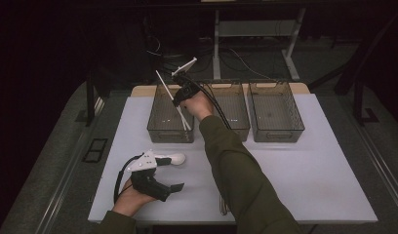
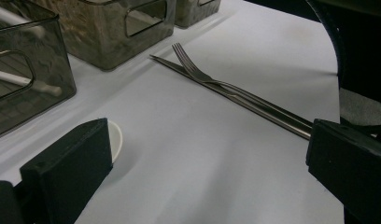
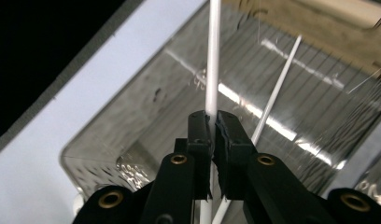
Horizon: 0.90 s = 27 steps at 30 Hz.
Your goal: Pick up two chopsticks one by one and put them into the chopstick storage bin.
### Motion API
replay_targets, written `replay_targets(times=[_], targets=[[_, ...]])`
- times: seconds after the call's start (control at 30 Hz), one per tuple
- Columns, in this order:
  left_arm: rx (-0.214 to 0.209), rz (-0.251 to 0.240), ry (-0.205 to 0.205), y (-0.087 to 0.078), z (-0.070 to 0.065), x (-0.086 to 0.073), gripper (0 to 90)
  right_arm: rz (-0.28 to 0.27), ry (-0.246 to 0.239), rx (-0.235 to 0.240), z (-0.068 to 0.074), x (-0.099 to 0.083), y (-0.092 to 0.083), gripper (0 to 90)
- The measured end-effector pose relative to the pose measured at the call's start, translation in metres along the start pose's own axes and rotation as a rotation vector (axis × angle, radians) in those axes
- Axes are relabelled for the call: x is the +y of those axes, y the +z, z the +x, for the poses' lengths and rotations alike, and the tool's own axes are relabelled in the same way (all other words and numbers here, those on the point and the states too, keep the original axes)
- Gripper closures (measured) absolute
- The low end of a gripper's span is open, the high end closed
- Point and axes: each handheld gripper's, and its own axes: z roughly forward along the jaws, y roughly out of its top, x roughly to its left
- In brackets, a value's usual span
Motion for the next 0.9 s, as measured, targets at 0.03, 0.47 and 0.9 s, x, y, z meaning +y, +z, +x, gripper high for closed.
replay_targets(times=[0.03, 0.47, 0.9], targets=[[0.000, 0.001, 0.007, 0.000, 0.000, 0.000, 0.0, 0.010, 0.000, -0.009, -0.001, -0.001, 0.004, 84.1], [-0.008, 0.010, 0.000, 0.000, -0.001, 0.000, 0.0, 0.119, 0.020, -0.023, -0.006, -0.014, 0.034, 83.1], [-0.005, 0.010, -0.002, -0.001, 0.000, -0.001, 0.0, 0.065, -0.041, -0.011, -0.005, -0.018, 0.012, 61.1]])
